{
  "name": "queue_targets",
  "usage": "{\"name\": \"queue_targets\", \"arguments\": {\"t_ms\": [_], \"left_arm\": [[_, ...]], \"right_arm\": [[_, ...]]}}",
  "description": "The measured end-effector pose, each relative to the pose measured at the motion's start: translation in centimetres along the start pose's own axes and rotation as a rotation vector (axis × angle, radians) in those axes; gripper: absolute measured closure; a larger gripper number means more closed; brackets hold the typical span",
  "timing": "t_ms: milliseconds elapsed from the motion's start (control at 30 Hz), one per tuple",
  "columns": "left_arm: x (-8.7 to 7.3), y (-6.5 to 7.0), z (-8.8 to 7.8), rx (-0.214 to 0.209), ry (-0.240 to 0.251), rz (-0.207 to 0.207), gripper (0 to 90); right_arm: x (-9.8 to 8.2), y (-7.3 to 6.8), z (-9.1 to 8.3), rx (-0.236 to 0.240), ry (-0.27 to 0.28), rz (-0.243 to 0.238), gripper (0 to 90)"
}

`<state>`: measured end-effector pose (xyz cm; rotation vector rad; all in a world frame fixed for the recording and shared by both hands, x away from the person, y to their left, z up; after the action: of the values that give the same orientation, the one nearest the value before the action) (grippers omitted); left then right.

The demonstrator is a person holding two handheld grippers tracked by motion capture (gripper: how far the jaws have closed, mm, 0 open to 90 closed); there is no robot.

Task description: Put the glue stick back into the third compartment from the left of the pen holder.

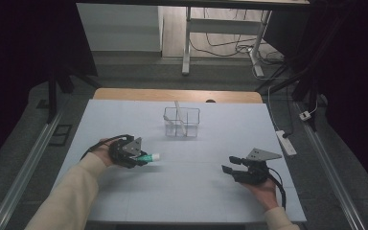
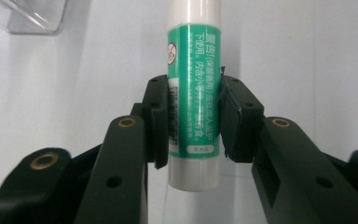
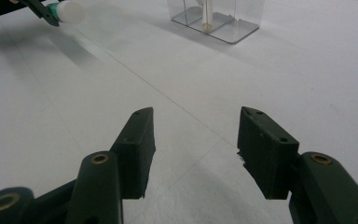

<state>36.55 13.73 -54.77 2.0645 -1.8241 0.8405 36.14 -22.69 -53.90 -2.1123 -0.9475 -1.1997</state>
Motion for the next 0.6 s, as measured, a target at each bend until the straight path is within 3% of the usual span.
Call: {"name": "queue_targets", "arguments": {"t_ms": [300, 600], "left_arm": [[-0.1, 0.6, -0.7, 0.028, 0.081, -0.076, 65.7], [0.0, 1.7, -1.0, 0.084, 0.145, -0.134, 65.7]], "right_arm": [[0.0, 0.0, 0.0, -0.002, -0.003, -0.007, 45.1], [0.1, 0.0, -0.1, -0.002, 0.004, -0.001, 45.0]]}}
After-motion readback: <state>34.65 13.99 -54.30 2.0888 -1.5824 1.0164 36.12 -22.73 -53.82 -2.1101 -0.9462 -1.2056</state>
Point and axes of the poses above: each handheld gripper's, and its own axes: z roughly forward along the jaws, x roughly out of its top, y roughly to its right, the point moved 7 cm from there along z, roughly forward along the jaws, and after that the axes turned 3 degrees about y, right-handed, at the moved point
